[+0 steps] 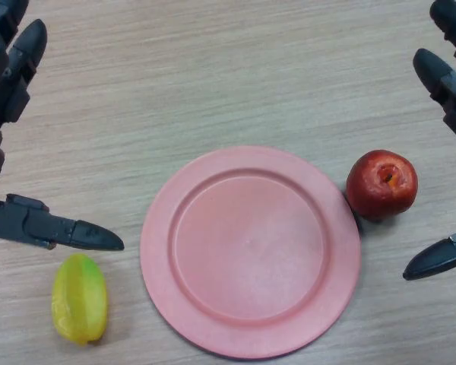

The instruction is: Pick up the red apple and place it on the plate

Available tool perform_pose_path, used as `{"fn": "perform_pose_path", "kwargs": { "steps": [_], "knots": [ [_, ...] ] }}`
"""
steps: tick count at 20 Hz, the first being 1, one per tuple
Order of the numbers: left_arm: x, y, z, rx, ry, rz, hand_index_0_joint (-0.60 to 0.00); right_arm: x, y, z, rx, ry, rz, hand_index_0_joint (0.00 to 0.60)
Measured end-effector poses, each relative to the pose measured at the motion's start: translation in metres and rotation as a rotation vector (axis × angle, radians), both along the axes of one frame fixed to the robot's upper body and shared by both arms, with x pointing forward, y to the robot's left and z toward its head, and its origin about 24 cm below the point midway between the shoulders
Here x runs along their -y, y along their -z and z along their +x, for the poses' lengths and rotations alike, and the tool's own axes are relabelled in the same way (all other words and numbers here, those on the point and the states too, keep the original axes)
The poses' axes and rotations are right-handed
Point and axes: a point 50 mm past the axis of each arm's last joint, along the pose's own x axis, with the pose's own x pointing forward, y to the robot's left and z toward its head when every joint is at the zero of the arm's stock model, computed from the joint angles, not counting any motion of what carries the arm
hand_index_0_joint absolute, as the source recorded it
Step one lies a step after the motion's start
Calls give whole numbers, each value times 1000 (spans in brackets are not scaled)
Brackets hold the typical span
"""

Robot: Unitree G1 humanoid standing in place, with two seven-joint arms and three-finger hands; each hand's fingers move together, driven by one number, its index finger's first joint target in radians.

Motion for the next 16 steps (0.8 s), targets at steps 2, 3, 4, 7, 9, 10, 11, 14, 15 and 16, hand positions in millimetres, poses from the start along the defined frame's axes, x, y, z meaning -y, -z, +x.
{"fn": "perform_pose_path", "kwargs": {
  "steps": [2, 3, 4, 7, 9, 10, 11, 14, 15, 16],
  "knots": [
    [-1, 2, 1, -9, -3, -3, 0, 0, 0, 0, -1, 0, 2, 0],
    [-2, 4, 3, -20, -7, -6, 0, 0, 1, 0, -2, -1, 2, 0],
    [-2, 4, 3, -20, -5, -8, 0, 0, 1, 0, -3, 0, 2, 0],
    [-2, 4, 2, -19, -4, -8, 0, 2, 4, 3, -23, 8, 10, 0],
    [-2, 4, 2, -21, -4, -8, 0, 5, 12, 12, -55, 30, 7, 0],
    [-2, 5, 3, -25, -4, -11, 0, 4, 17, 20, -53, 55, -30, 0],
    [-3, 8, 5, -40, -6, -16, 0, 5, 25, 31, -59, 83, -75, 0],
    [-3, 13, 7, -62, -9, -22, 0, 9, 40, 55, -46, 118, -108, 0],
    [-1, 12, 5, -56, -3, -16, 0, 9, 48, 66, -32, 142, -178, 0],
    [2, 11, 5, -50, 9, -13, 0, 9, 56, 72, -40, 155, -223, 0]
  ]
}}
